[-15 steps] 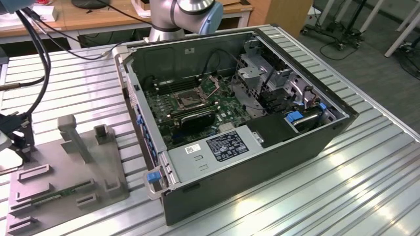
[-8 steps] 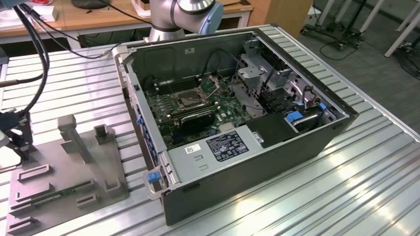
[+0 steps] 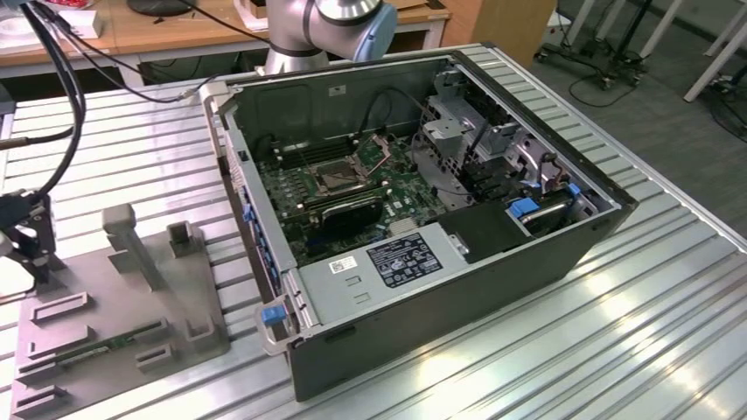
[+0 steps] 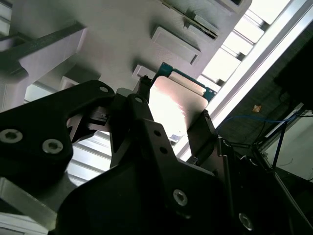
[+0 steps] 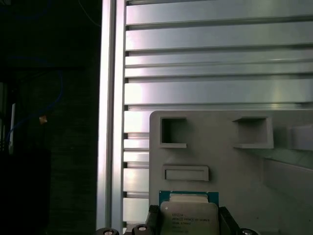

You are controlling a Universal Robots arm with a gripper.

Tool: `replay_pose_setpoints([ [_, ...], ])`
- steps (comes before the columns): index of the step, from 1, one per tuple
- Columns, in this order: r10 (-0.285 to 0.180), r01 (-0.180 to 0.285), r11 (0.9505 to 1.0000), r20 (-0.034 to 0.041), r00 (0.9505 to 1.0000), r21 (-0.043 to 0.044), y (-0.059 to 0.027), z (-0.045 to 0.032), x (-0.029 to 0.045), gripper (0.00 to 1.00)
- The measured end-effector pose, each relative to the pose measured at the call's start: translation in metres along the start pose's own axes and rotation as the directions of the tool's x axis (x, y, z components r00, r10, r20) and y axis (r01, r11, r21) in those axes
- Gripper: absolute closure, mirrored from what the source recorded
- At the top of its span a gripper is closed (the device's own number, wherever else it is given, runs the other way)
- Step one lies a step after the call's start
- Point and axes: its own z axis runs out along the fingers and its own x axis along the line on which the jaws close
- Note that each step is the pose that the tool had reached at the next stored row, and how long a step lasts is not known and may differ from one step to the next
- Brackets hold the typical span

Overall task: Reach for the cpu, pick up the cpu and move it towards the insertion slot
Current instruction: 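Pick up the cpu and move it towards the insertion slot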

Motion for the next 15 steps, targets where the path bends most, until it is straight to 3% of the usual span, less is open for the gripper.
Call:
replay_pose_setpoints([
  [15, 0.0, 0.0, 1.0, -0.0001, 1.0, 0.0001, 0.0002, -0.0037, 0.0, 0.45],
])
